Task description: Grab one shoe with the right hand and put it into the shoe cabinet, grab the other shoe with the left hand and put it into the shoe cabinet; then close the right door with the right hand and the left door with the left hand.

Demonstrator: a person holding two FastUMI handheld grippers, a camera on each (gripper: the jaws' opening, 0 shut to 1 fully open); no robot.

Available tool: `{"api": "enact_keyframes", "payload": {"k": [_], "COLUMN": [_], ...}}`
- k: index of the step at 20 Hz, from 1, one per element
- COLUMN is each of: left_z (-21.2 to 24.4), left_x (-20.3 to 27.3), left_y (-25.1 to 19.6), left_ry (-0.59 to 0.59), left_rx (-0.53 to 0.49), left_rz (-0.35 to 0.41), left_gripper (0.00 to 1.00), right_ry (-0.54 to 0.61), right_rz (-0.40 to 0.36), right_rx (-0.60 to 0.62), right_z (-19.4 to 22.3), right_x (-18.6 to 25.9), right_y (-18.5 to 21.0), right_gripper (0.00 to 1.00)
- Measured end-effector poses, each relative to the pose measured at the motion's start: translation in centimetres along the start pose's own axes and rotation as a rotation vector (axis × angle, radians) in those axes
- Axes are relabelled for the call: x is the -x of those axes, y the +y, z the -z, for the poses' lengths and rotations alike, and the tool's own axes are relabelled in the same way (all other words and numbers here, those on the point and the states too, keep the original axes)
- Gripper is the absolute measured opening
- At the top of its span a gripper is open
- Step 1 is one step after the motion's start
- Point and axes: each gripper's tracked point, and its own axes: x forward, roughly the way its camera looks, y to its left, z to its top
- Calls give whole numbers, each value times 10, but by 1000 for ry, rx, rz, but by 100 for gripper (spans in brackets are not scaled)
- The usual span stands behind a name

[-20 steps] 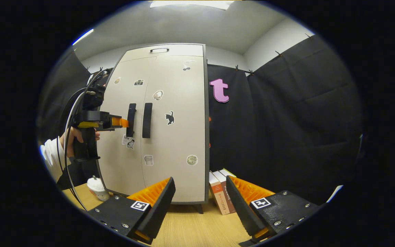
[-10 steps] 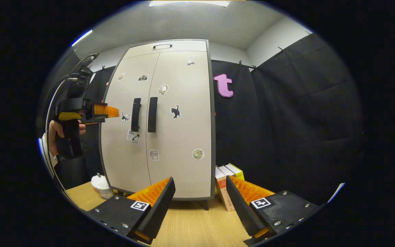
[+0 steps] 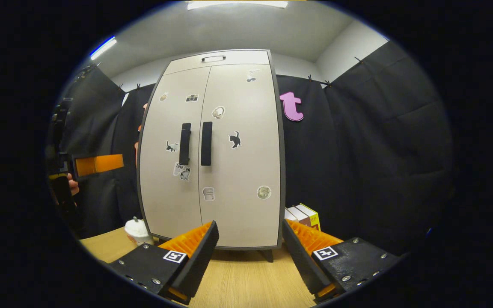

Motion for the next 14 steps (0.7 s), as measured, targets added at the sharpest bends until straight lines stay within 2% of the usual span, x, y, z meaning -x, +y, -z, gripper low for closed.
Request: {"api": "enact_keyframes", "payload": {"k": [5, 8, 14], "left_z": [17, 27, 29], "left_x": [15, 27, 30], "left_y": [-2, -10, -8], "left_ry": [52, 98, 98], "left_rx": [19, 70, 69], "left_rz": [-12, -12, -25], "left_gripper": [96, 96, 96], "right_ry": [5, 5, 4], "right_rz": [-16, -10, 7], "right_rx": [10, 8, 1], "right_z": [4, 4, 3], "right_x": [6, 11, 18], "right_y": [7, 6, -3], "right_gripper": [92, 92, 92]}}
